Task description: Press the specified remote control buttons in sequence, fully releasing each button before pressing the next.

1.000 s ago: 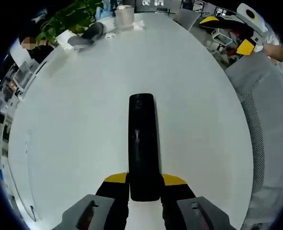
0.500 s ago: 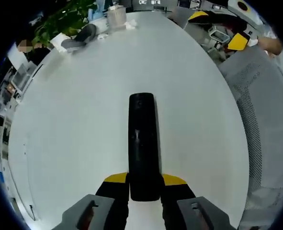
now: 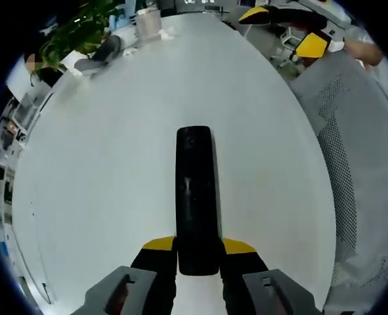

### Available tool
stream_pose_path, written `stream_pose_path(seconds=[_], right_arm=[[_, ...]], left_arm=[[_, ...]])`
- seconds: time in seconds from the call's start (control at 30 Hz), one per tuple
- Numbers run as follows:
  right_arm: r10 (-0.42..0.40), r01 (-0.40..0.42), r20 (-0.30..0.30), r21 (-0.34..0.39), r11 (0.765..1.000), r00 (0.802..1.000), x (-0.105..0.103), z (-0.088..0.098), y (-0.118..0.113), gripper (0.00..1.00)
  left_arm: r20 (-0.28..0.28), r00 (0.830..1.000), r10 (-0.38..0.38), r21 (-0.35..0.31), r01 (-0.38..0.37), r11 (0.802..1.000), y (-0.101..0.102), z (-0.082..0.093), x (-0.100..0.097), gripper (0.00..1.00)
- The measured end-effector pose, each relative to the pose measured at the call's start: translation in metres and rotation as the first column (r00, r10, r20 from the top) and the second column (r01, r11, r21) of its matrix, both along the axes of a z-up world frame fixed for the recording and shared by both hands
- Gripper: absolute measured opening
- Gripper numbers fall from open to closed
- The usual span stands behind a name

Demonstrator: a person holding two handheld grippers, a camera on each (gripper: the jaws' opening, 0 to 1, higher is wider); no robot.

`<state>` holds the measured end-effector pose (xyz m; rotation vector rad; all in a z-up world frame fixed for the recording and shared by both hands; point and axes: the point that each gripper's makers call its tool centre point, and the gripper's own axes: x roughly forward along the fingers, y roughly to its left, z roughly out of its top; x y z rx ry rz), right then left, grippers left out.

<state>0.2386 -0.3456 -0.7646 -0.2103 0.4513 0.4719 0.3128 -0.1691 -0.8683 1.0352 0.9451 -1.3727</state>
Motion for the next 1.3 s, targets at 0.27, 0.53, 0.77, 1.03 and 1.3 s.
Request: stream_pose_path(seconds=[0.27,0.53,0.77,1.03,1.3], right_arm=[[0.003,-0.003,-0.003,0.000,1.000,1.000,-0.001,0.000,0.001,0.49],[0.007,-0.007,-0.006,-0.005,1.000,1.000,-0.001,-0.001,0.002,0.48],[0.011,-0.011,-0.010,-0.006,1.000,1.000,-0.001,-0.002,0.003,0.48],[0.016,-0.016,-0.017,-0.005,1.000,1.000,-0.001,-0.003,0.003,0.47],[0.025,-0.025,-0.021,-0.009,1.000,0.999,-0.002,-0.004,0.005,0.46]], left_arm=[[-0.001,1.000,-0.021,0.008,0.021,1.000,0.000,0.000,-0.011,0.24],[0.002,0.999,-0.042,0.011,0.042,0.999,0.000,0.001,-0.019,0.24],[0.001,0.998,-0.055,0.016,0.055,0.998,0.000,0.001,-0.030,0.24],[0.004,0.997,-0.082,0.025,0.082,0.996,0.000,0.000,-0.042,0.24],[0.000,0.996,-0.091,0.022,0.091,0.996,-0.001,0.000,-0.051,0.24]])
